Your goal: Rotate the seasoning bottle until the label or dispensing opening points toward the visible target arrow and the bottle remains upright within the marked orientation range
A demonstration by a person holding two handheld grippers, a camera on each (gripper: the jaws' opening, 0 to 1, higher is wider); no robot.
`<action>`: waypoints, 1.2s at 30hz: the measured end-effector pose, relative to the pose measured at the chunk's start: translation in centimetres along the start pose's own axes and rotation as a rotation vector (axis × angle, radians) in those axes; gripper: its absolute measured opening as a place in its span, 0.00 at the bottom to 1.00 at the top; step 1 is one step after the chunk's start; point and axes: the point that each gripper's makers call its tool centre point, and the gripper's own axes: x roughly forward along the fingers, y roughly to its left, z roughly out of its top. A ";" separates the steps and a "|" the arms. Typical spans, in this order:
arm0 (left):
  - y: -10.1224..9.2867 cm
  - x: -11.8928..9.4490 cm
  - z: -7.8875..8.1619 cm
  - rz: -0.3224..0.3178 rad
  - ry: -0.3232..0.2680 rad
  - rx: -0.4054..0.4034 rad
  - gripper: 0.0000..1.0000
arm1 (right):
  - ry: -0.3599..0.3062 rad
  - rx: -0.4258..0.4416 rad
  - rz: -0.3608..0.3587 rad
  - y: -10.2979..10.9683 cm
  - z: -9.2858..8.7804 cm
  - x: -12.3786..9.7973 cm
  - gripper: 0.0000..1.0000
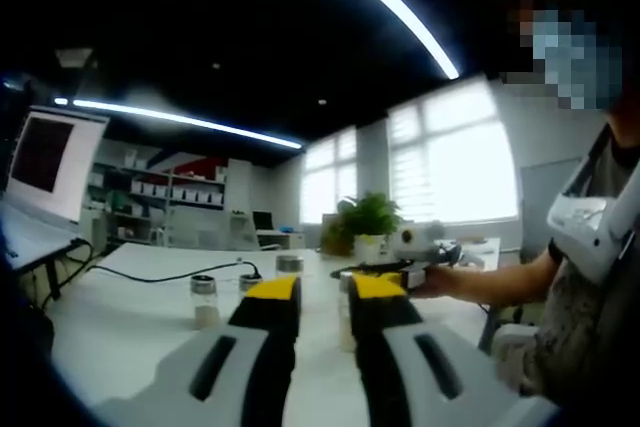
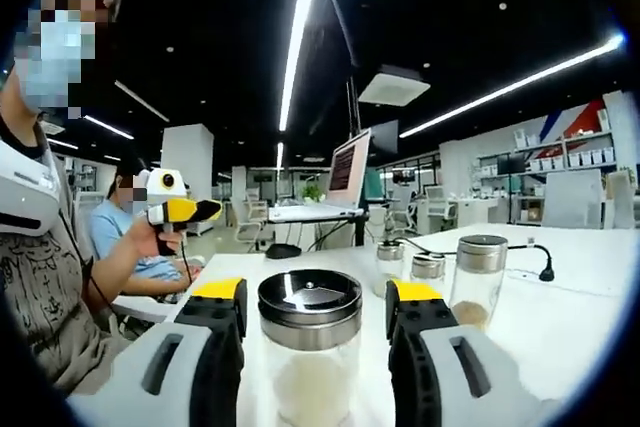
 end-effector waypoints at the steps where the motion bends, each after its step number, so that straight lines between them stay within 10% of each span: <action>1: 0.0 0.0 -0.1 0.000 0.001 -0.001 0.20 | 0.003 0.004 0.007 0.1 -0.1 0.0 0.51; 36: 0.2 0.2 -0.1 -0.002 0.007 -0.002 0.20 | 0.031 -0.027 -0.001 0.4 0.2 -0.3 0.39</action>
